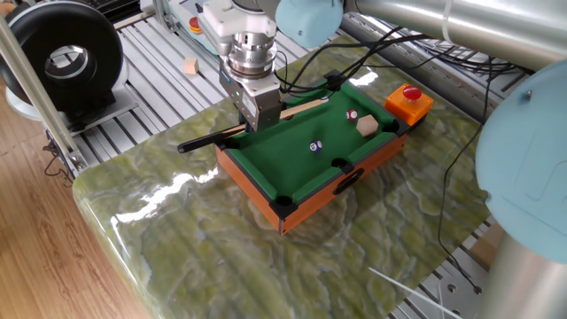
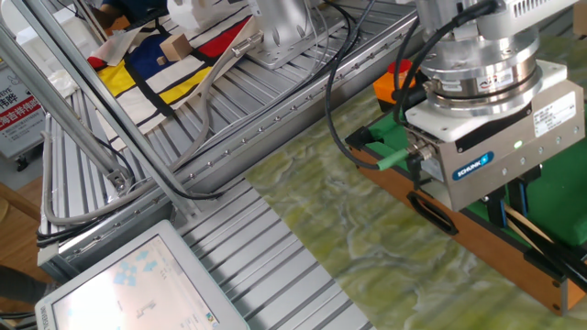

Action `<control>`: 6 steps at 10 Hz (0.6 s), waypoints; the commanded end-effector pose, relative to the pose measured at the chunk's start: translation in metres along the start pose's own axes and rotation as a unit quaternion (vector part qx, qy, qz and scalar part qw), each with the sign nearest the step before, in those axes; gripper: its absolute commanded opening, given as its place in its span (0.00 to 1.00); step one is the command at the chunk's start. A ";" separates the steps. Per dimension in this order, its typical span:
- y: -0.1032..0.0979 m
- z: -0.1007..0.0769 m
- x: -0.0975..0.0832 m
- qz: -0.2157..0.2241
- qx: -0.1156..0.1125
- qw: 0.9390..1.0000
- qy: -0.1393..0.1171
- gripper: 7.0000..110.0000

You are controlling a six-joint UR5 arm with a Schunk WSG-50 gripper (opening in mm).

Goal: Hit the pool ball

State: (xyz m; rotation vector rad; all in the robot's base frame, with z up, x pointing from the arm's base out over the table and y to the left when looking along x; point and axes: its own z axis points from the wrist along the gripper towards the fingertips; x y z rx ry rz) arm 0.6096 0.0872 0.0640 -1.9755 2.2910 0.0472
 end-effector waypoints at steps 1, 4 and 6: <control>0.000 0.000 0.001 0.010 -0.002 1.000 -0.001 0.15; -0.001 0.002 0.008 0.024 -0.001 1.000 0.013 0.00; 0.003 0.003 0.009 0.037 -0.008 0.999 0.016 0.00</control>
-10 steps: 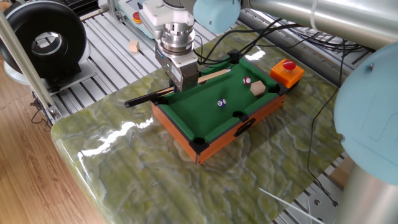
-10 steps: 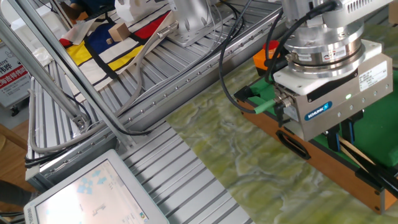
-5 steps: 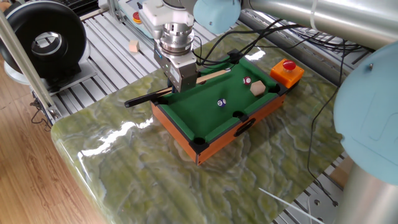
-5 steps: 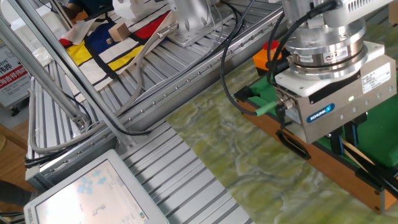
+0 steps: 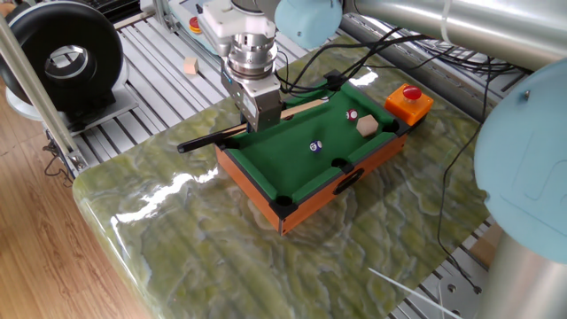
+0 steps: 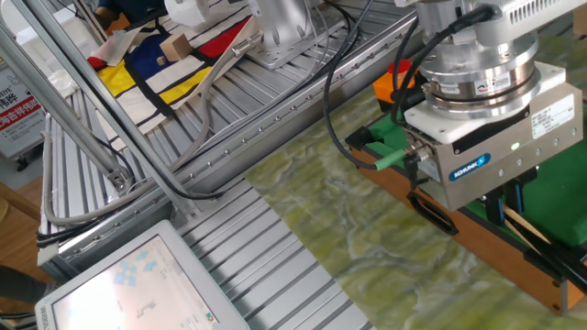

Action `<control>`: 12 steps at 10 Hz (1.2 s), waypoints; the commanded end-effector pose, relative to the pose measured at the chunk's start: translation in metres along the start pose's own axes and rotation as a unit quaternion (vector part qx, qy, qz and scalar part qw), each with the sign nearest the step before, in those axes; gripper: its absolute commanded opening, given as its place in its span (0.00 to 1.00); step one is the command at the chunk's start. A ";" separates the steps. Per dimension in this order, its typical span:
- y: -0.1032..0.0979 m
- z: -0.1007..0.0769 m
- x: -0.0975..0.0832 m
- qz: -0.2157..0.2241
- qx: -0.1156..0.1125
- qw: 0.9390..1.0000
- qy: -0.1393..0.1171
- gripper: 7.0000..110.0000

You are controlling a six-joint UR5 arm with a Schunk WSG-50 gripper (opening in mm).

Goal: Hit the pool ball

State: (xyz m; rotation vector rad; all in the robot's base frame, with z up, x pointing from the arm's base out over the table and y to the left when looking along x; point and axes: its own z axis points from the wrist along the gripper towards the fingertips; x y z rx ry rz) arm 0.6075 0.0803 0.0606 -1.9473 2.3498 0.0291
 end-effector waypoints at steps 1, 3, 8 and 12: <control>0.005 0.000 0.001 0.022 -0.012 1.000 0.001 0.00; 0.012 -0.006 -0.002 0.045 -0.026 0.999 -0.003 0.00; 0.023 -0.014 -0.007 0.081 -0.047 0.996 -0.009 0.00; 0.013 -0.041 -0.011 0.136 -0.044 0.989 -0.039 0.00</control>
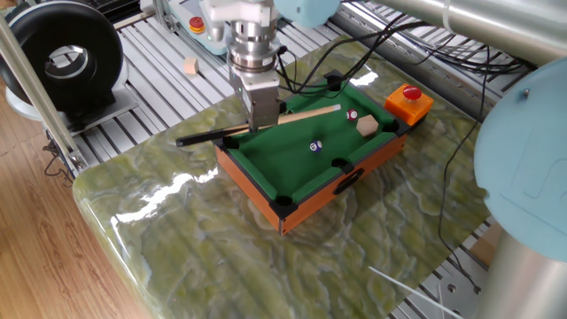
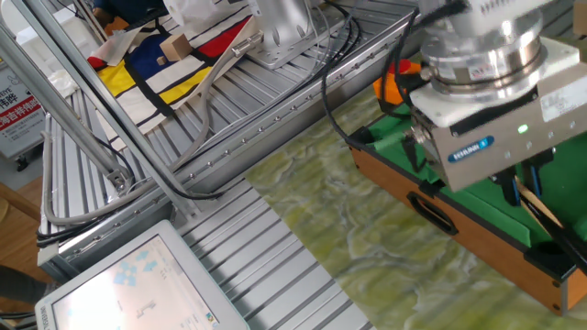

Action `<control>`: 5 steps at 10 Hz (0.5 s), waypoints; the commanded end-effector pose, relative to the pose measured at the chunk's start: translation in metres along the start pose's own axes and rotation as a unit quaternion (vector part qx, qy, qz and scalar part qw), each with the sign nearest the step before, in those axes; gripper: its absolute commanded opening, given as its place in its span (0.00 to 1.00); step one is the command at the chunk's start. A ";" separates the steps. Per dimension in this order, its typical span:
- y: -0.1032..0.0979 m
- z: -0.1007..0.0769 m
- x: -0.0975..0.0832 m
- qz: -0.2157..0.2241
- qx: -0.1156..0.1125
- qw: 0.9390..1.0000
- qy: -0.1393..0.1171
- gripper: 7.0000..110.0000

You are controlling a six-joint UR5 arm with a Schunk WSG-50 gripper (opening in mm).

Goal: Hit the pool ball

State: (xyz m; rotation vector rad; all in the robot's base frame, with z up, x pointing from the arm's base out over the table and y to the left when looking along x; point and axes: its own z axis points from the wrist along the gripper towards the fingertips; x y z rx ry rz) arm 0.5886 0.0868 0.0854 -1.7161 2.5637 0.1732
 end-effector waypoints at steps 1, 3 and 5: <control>-0.012 -0.024 -0.009 0.044 0.010 0.998 -0.041 0.00; -0.026 -0.044 -0.009 0.061 0.013 0.996 -0.066 0.00; -0.043 -0.068 0.009 0.082 0.023 0.994 -0.069 0.00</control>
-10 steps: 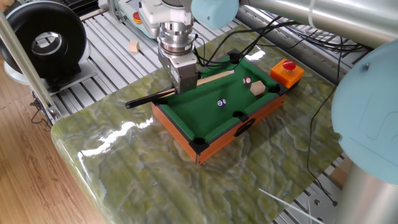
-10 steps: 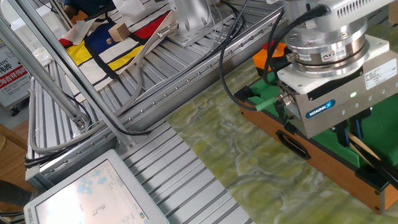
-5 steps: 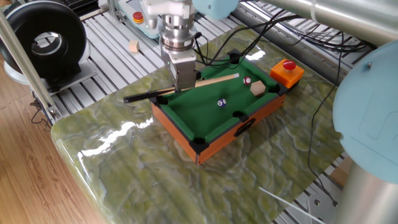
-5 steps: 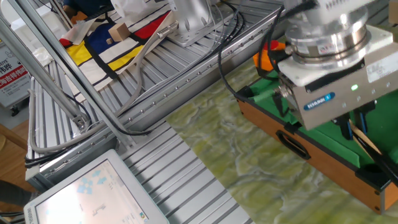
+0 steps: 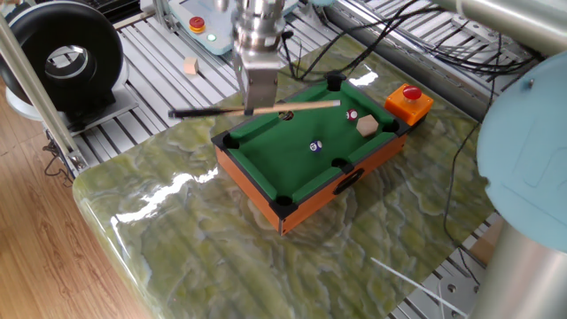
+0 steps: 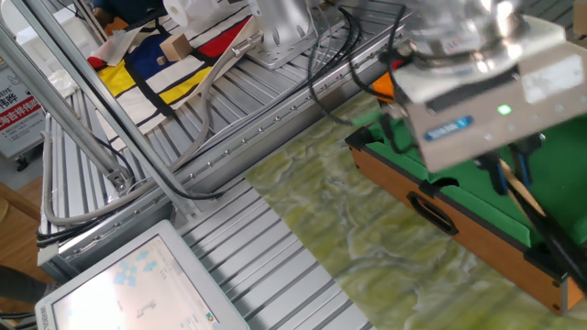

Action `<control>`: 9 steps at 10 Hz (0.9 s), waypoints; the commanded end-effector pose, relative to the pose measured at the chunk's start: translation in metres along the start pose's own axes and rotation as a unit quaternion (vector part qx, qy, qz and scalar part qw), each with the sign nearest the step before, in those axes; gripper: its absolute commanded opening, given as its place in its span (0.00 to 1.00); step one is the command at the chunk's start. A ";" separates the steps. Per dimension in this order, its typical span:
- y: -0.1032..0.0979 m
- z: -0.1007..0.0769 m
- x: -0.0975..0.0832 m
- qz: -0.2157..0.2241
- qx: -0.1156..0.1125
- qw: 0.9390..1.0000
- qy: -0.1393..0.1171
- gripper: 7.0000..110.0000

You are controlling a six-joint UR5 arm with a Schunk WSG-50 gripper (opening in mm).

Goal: Hit the pool ball

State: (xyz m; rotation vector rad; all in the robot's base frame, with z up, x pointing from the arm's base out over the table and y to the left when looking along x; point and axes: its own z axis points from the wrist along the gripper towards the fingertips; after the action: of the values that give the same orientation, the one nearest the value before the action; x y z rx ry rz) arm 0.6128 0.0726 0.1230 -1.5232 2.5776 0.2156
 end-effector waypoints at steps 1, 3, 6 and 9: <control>-0.023 -0.035 0.010 0.052 0.010 0.998 -0.022 0.00; -0.032 -0.041 0.013 0.127 0.027 0.991 -0.018 0.00; -0.044 -0.048 0.016 0.243 0.060 0.968 0.029 0.00; -0.047 -0.052 0.001 0.359 0.077 0.930 0.034 0.00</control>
State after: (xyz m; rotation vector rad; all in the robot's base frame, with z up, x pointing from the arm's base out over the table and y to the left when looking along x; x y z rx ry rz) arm 0.6426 0.0340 0.1635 -0.7618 2.9442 0.0514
